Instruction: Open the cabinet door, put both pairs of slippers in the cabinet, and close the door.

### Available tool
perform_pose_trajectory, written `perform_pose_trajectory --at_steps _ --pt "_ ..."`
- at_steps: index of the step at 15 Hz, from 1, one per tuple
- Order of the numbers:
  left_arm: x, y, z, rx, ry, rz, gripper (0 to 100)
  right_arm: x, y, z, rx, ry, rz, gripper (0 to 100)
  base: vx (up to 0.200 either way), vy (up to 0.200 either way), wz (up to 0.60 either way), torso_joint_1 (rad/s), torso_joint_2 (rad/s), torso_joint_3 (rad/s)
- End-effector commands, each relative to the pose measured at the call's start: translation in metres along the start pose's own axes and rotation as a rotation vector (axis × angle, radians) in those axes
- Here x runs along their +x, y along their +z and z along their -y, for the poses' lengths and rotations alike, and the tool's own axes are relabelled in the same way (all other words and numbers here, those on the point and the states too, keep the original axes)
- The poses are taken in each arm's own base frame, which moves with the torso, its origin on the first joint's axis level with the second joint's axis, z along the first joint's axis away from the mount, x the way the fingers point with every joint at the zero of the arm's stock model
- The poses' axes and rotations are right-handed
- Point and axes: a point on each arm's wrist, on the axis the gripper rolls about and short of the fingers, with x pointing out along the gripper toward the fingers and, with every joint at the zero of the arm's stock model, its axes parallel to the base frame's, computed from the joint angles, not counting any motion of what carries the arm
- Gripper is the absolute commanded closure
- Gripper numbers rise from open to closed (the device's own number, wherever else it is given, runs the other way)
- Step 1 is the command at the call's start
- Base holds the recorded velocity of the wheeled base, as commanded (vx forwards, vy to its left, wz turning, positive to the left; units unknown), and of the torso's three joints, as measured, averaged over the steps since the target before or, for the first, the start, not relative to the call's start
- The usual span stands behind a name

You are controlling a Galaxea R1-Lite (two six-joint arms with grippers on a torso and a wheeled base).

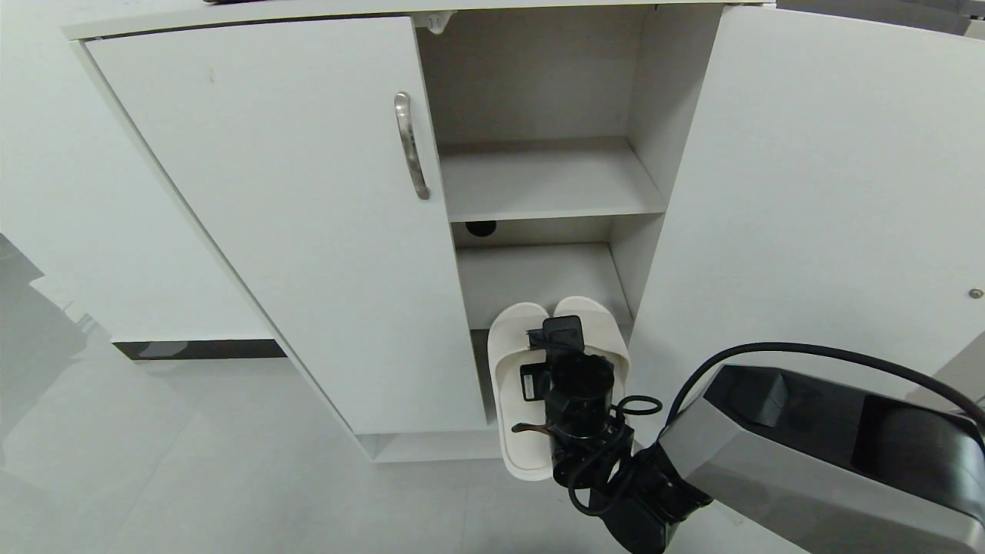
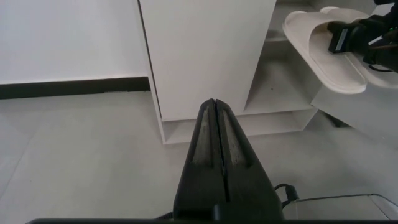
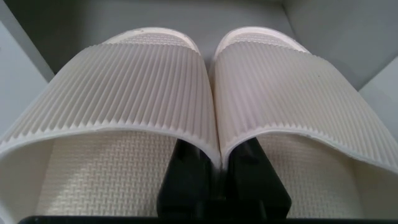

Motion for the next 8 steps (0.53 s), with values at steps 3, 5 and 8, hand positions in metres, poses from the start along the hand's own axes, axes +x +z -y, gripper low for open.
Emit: perform_pose_trajectory --at_steps 3,5,8 --pt "0.0001 0.0000 0.0000 0.001 0.000 -0.002 100 -0.0005 -0.0029 -0.0006 -0.001 0.003 -0.015 100 0.067 0.000 0.00 -0.001 0.00 0.002" --pt "0.0001 0.0000 0.0000 -0.001 0.000 -0.002 100 -0.0005 -0.0042 -0.0007 -0.003 0.004 -0.025 100 0.200 0.000 0.00 -0.002 0.01 -0.002" --pt "0.0001 0.0002 0.0000 -0.001 0.000 0.000 100 -0.0005 -0.0049 -0.0008 -0.004 0.004 -0.026 100 0.200 0.000 0.00 0.004 0.00 0.001"
